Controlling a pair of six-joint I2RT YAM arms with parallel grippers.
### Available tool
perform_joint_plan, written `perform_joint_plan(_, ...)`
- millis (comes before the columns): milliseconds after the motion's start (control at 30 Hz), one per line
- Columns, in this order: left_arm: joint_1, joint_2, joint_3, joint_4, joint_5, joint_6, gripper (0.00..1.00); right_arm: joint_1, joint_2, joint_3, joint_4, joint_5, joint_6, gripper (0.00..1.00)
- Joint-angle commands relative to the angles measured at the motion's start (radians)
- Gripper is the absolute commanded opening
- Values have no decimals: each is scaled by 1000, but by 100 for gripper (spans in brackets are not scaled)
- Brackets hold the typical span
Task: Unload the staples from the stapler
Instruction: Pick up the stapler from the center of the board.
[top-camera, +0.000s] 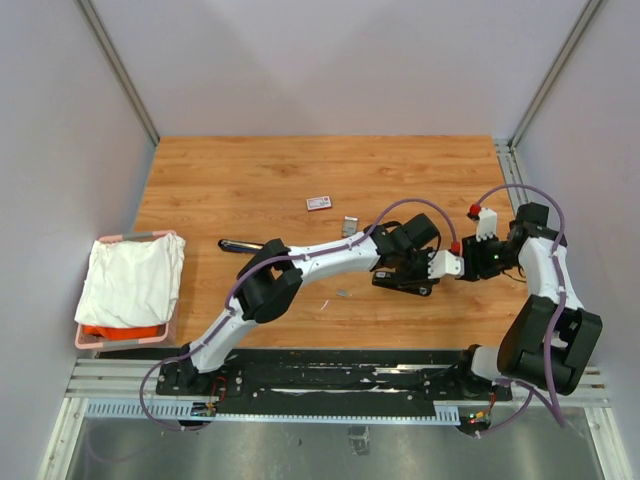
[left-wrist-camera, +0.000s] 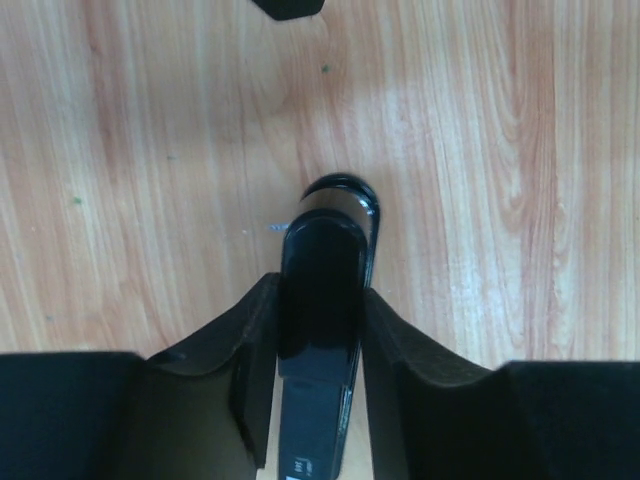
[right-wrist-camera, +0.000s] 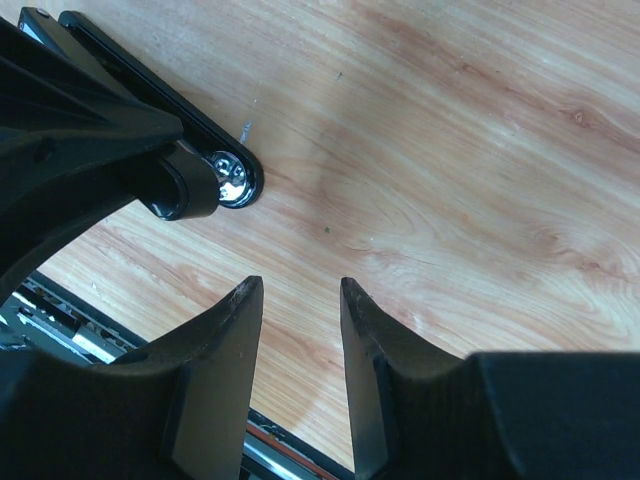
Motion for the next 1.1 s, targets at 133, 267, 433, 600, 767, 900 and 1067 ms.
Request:
perform_joint_plan(133, -7, 42, 76, -31, 7, -21, 35, -15, -20, -11, 10, -12, 7, 38)
perform_joint_plan(267, -7, 51, 80, -29, -19, -35, 20, -14, -24, -11, 12, -15, 8, 38)
perform_joint_plan(433, 1, 18, 85, -4, -47, -81, 0, -15, -30, 0, 12, -43, 4, 39)
perform_joint_plan(600, 36, -78, 84, 17, 83, -154, 0, -15, -19, 39, -16, -107, 6, 40)
perform_joint_plan(767, 65, -152, 78, 13, 159, -184, 0, -16, 29, 82, -50, -137, 25, 45)
perform_joint_plan(900, 82, -200, 69, 10, 170, -191, 0, -25, 84, 117, -90, -196, 42, 46)
perform_joint_plan(1067, 89, -240, 55, -1, 170, -176, 0, -26, 147, 209, -201, -357, 56, 49)
